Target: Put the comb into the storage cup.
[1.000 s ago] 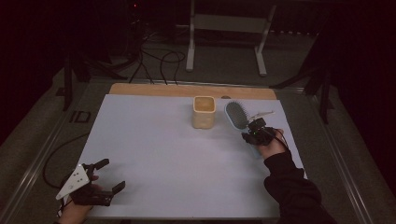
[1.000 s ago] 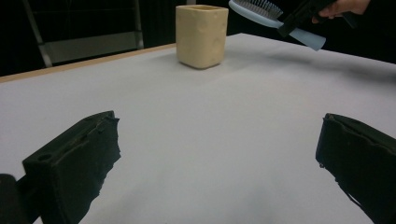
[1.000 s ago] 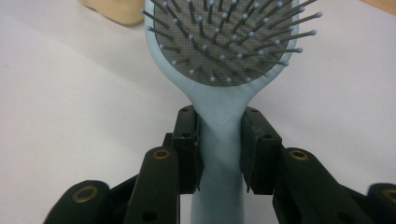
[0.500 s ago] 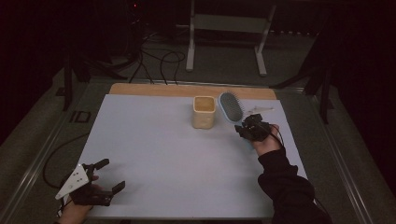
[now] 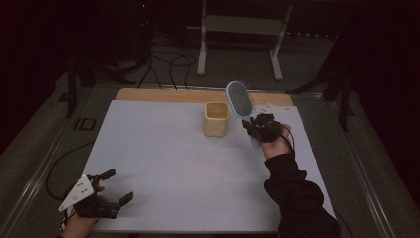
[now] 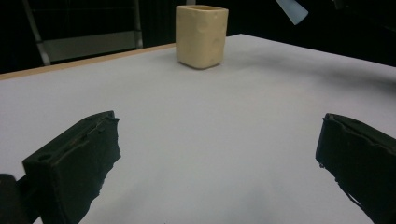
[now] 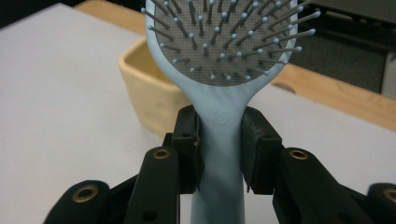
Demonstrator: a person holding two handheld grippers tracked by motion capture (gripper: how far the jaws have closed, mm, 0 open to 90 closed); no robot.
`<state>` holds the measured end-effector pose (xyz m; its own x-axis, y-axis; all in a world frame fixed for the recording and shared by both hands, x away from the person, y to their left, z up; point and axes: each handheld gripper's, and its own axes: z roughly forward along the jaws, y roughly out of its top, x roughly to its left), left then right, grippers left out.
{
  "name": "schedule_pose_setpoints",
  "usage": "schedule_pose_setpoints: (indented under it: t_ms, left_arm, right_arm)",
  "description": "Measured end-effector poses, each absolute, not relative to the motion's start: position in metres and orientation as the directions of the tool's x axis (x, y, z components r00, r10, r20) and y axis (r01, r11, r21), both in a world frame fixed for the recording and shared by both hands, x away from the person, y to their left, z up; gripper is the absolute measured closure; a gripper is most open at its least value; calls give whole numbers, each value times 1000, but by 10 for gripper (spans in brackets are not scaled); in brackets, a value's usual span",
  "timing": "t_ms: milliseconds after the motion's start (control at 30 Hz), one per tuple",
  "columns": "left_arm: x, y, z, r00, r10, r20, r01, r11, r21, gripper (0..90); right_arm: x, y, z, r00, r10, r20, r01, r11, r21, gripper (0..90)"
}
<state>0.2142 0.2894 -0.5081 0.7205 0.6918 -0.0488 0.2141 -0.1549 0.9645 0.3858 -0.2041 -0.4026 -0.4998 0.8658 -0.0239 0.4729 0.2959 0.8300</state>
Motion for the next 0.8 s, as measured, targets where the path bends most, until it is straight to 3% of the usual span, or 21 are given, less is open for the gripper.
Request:
schedule_pose_setpoints:
  t_ms: [800]
  left_arm:
    - [214,290,-508,722,690,-55,215,-148,965,0]
  right_arm:
    - [417,-167,-366,-546,838,14,364,222,905,701]
